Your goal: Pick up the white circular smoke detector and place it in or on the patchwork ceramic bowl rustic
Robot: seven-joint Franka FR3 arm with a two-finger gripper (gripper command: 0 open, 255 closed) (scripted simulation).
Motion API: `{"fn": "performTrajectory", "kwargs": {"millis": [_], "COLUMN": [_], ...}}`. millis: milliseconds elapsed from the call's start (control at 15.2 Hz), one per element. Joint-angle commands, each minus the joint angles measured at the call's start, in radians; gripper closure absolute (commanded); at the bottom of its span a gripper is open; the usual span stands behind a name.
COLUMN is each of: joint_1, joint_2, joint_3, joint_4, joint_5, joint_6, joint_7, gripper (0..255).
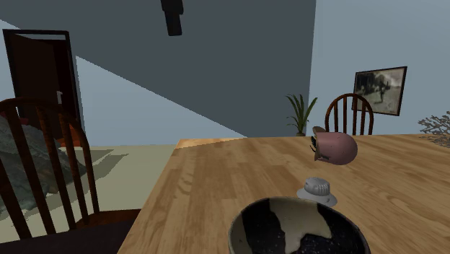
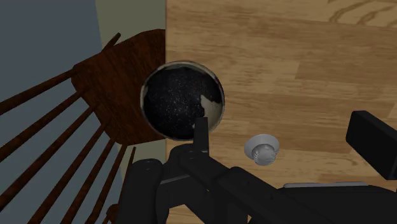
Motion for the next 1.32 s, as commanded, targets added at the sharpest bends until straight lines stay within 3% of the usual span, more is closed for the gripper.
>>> {"fn": "performTrajectory", "kwargs": {"millis": [0, 594, 1254], "joint_1": [0.0, 0.02, 0.039], "joint_2": [0.0, 0.305, 0.682], "joint_3": [0.0, 0.008, 0.02], "joint_4": [0.0, 0.047, 0.222], "joint_5": [0.0, 0.011, 0.021], "joint_6": [0.0, 0.226, 0.393], "joint_7": [0.0, -0.007, -0.017], "gripper": [0, 0, 0]}}
